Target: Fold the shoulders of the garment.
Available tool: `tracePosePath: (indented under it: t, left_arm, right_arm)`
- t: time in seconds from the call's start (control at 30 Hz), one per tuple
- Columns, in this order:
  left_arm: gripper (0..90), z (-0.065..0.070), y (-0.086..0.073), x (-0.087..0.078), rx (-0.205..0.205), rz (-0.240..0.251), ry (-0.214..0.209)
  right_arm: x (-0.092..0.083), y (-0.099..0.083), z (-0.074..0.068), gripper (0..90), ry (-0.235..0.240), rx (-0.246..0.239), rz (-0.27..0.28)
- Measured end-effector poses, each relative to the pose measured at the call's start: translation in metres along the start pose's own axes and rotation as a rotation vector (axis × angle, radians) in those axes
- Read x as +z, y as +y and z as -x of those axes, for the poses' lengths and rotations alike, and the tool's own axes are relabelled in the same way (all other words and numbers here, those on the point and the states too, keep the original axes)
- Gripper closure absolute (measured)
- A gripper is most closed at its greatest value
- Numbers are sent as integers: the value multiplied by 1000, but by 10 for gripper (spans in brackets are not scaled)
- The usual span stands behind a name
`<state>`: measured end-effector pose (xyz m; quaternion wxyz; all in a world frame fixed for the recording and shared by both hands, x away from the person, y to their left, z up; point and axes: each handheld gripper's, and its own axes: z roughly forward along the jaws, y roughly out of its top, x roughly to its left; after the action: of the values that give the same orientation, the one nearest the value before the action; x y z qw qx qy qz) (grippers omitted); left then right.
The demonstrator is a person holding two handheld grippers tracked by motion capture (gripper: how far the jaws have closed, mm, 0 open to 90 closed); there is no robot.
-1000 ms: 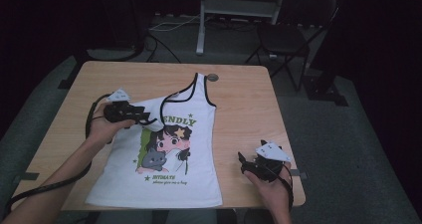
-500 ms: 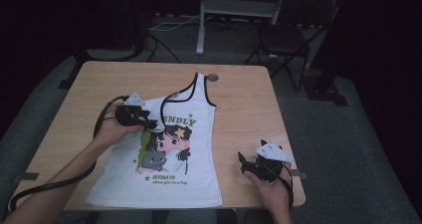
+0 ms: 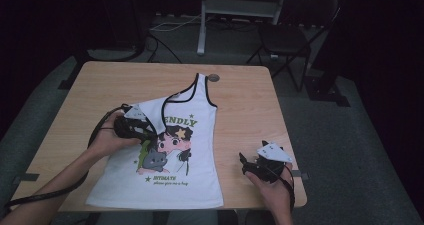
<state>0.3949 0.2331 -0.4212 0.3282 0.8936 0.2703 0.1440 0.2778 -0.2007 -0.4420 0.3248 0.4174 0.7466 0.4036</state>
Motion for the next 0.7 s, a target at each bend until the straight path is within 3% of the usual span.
tracePosePath:
  t: [0.07, 0.1, 0.23, 0.27, 0.3, 0.33, 0.4, 0.53, 0.7]
  left_arm:
    - [455, -6, 7, -5, -35, 48, -16]
    - [450, -6, 7, -5, -35, 48, -16]
    - [416, -20, 17, -6, -118, 104, -25]
    - [412, -20, 17, -6, -118, 104, -25]
    - [412, -24, 18, -5, -137, 117, -39]
    - [409, -31, 20, -3, -183, 150, -36]
    - [409, -35, 21, 3, -189, 111, 1]
    - [399, -41, 20, 15, -235, 100, 4]
    - [394, -45, 20, 16, -264, 129, 19]
  right_arm:
    - [0, 0, 0, 133, 1, 1, 2]
    - [0, 0, 0, 133, 1, 0, 1]
    - [0, 0, 0, 133, 1, 1, 1]
    - [0, 0, 0, 133, 1, 1, 1]
    - [0, 0, 0, 133, 1, 1, 1]
    - [0, 0, 0, 133, 1, 4, 2]
    - [0, 0, 0, 132, 1, 3, 1]
    - [0, 0, 0, 133, 0, -1, 0]
    - [0, 0, 0, 133, 0, 1, 0]
